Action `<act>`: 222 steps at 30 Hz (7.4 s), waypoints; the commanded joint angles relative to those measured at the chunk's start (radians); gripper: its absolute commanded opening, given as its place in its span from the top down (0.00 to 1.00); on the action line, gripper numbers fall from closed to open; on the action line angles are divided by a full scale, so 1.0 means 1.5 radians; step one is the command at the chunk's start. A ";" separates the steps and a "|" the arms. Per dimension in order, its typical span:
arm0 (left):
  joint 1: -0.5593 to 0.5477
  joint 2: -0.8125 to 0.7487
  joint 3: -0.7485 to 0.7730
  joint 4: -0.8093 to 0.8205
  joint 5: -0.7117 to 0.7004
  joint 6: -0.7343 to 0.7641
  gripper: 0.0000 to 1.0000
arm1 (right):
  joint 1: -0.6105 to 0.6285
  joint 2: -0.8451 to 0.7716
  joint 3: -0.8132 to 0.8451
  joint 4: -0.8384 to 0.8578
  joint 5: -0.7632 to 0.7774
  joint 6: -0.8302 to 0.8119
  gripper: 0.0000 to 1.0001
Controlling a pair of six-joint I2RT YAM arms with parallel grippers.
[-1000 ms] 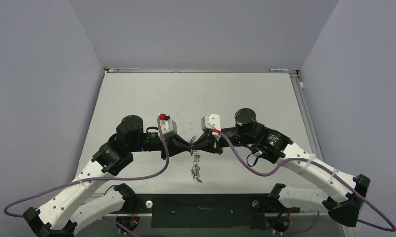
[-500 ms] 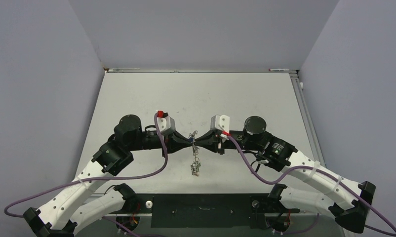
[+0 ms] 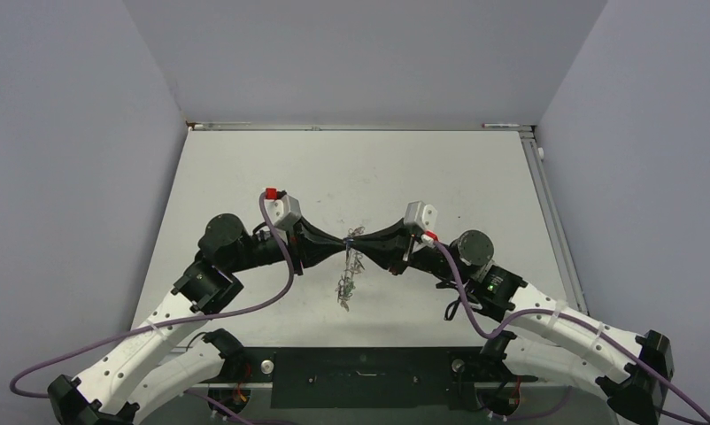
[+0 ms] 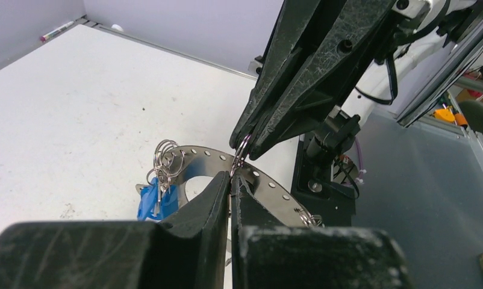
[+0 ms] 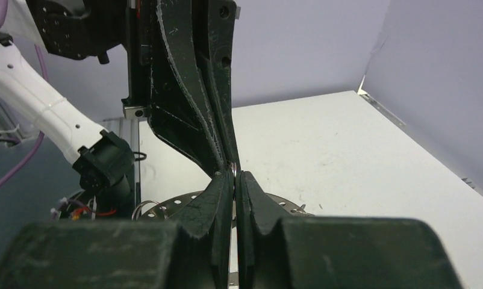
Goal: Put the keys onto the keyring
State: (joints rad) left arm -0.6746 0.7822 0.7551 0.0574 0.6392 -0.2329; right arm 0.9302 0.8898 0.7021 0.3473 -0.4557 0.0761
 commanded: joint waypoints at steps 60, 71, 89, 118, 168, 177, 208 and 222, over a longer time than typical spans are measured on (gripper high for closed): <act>0.045 -0.035 0.019 0.029 0.190 0.036 0.74 | -0.002 0.040 0.032 0.202 -0.172 0.082 0.95; 0.045 -0.022 0.022 0.033 0.185 0.023 0.90 | -0.002 0.047 0.028 0.216 -0.183 0.089 0.95; 0.045 -0.008 0.020 0.051 0.167 -0.004 1.00 | 0.006 0.055 0.027 0.204 -0.172 0.079 0.95; -0.002 0.051 0.135 -0.333 -0.020 0.237 1.00 | 0.004 0.098 0.238 -0.383 -0.172 -0.203 0.48; -0.044 0.074 0.133 -0.348 0.051 0.245 1.00 | 0.005 0.237 0.258 -0.454 -0.232 -0.265 0.87; -0.044 0.061 0.127 -0.335 0.048 0.241 1.00 | 0.003 0.231 0.250 -0.441 -0.226 -0.262 0.95; -0.007 -0.132 -0.048 0.032 0.024 0.133 0.59 | 0.005 0.043 0.159 -0.202 -0.140 -0.128 0.95; -0.007 -0.081 -0.036 0.029 0.066 0.137 0.73 | 0.005 0.030 0.158 -0.184 -0.177 -0.111 0.95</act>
State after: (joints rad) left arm -0.6907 0.6609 0.6823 0.0505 0.7128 -0.0227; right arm 0.9310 0.9745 0.9318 -0.0479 -0.6796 -0.1066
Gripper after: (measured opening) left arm 0.312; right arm 0.061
